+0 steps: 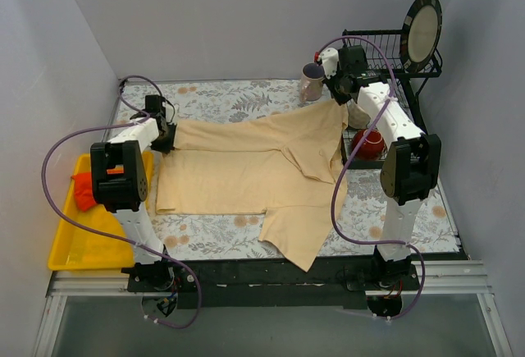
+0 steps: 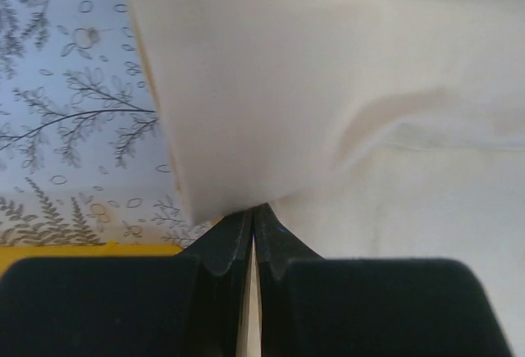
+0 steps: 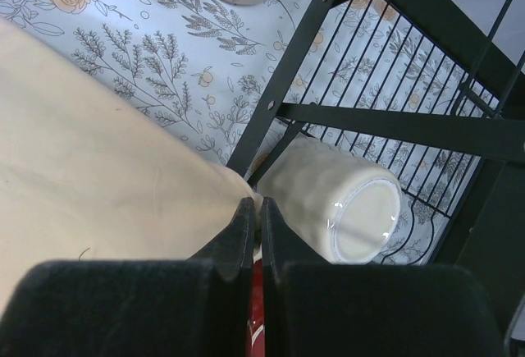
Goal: Roll the t-shirts
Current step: Flatten out the T-shirt at the center of the board.
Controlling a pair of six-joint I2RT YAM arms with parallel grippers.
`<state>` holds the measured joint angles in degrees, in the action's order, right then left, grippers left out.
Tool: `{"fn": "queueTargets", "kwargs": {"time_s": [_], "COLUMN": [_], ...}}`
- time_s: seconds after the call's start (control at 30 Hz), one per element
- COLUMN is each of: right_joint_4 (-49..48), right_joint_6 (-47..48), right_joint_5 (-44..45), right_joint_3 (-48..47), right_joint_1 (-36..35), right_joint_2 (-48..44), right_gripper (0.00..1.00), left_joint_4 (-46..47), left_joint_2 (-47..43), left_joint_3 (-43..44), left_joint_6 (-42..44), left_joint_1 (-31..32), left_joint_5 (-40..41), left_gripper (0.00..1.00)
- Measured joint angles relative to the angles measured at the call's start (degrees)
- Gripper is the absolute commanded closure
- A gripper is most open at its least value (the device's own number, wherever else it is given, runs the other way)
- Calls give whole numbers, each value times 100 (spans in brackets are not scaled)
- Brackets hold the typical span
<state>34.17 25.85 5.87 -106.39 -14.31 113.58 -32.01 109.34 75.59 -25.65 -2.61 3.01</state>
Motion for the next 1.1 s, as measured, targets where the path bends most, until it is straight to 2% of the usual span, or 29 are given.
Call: {"fn": "queueTargets", "kwargs": {"time_s": [0.17,0.27,0.4,0.53,0.67,0.9,1.1], "right_joint_4": [0,-2,-4,-4,-11,-9,-9], "right_joint_6": [-2,-13,-17,-20,-20,-20,-20], "right_joint_5": [4,4,4,4,2,7,33], "right_joint_3": [0,0,0,-11,-83,-85,-85], "right_joint_1": [11,20,31,39,42,42,50], "right_joint_2": [4,4,22,44,94,101,101], "right_gripper": [99,99,99,99,99,99,99], "left_joint_4": [122,63,-234,-494,-581,-560,-407], "left_joint_2": [0,0,-37,-85,-79,264,549], "left_joint_3": [2,107,356,363,323,516,592], "left_joint_6": [122,173,205,136,52,33,127], "left_joint_1": [-225,-337,-369,-92,184,197,186], "left_joint_5": [503,533,-186,-820,-1075,-962,-520], "left_gripper": [100,100,100,100,100,100,100]}}
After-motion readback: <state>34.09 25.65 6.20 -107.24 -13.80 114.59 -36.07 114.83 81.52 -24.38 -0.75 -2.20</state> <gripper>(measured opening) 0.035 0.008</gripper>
